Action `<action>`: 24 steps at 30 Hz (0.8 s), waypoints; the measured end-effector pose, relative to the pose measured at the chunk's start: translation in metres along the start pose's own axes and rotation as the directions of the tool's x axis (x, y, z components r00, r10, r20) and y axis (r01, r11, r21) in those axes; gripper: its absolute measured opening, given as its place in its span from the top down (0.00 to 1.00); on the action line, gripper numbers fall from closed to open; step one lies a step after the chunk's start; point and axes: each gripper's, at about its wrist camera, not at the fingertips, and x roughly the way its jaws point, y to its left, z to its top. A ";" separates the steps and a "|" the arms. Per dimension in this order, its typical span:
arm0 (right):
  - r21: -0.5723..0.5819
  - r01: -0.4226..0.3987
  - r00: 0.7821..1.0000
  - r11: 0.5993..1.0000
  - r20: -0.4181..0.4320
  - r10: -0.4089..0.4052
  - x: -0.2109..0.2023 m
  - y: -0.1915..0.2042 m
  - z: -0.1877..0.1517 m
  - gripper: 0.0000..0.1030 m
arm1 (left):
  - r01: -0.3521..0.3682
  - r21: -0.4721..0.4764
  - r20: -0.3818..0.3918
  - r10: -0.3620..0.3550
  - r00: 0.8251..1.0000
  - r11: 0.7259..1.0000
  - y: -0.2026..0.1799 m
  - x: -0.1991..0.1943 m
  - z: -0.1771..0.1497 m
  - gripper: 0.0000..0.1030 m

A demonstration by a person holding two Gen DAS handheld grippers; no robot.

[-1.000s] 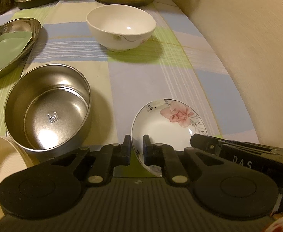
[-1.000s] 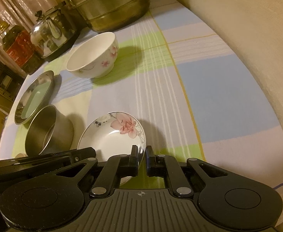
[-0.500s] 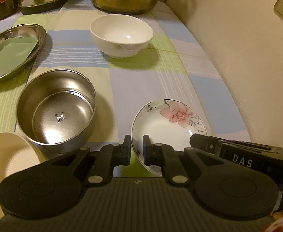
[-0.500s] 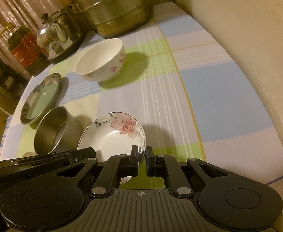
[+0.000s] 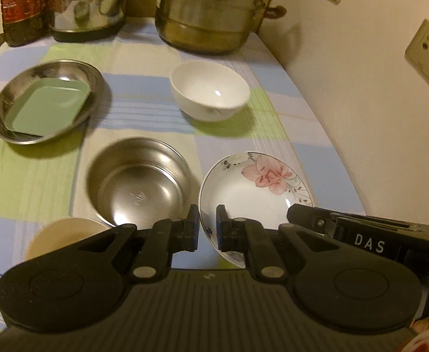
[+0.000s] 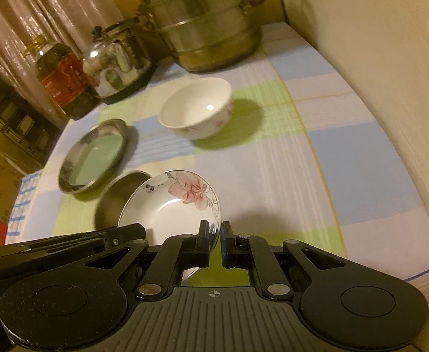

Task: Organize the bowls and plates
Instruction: 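Lift the floral saucer and carry it toward the steel plate, then lower the floral saucer onto the green plate and open the tools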

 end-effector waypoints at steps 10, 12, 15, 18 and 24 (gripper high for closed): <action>-0.010 -0.015 0.999 1.000 0.027 0.016 0.019 0.080 0.007 0.93 | -0.008 0.017 0.028 0.008 1.000 1.000 0.079 -0.036 0.024 0.90; -0.014 -0.024 0.999 1.000 0.029 0.025 0.028 0.099 0.009 0.93 | -0.015 0.010 0.035 0.015 0.999 1.000 0.100 -0.041 0.030 0.90; -0.028 -0.039 0.999 0.999 0.030 0.040 0.042 0.128 0.013 0.93 | -0.027 0.002 0.044 0.027 0.999 1.000 0.129 -0.045 0.038 0.90; -0.040 -0.051 0.998 0.998 0.027 0.052 0.059 0.154 0.016 0.93 | -0.036 -0.010 0.049 0.037 0.998 0.999 0.158 -0.046 0.045 0.90; -0.050 -0.060 0.998 0.997 0.016 0.060 0.097 0.191 0.023 0.93 | -0.047 -0.016 0.046 0.048 0.998 0.999 0.202 -0.039 0.059 0.90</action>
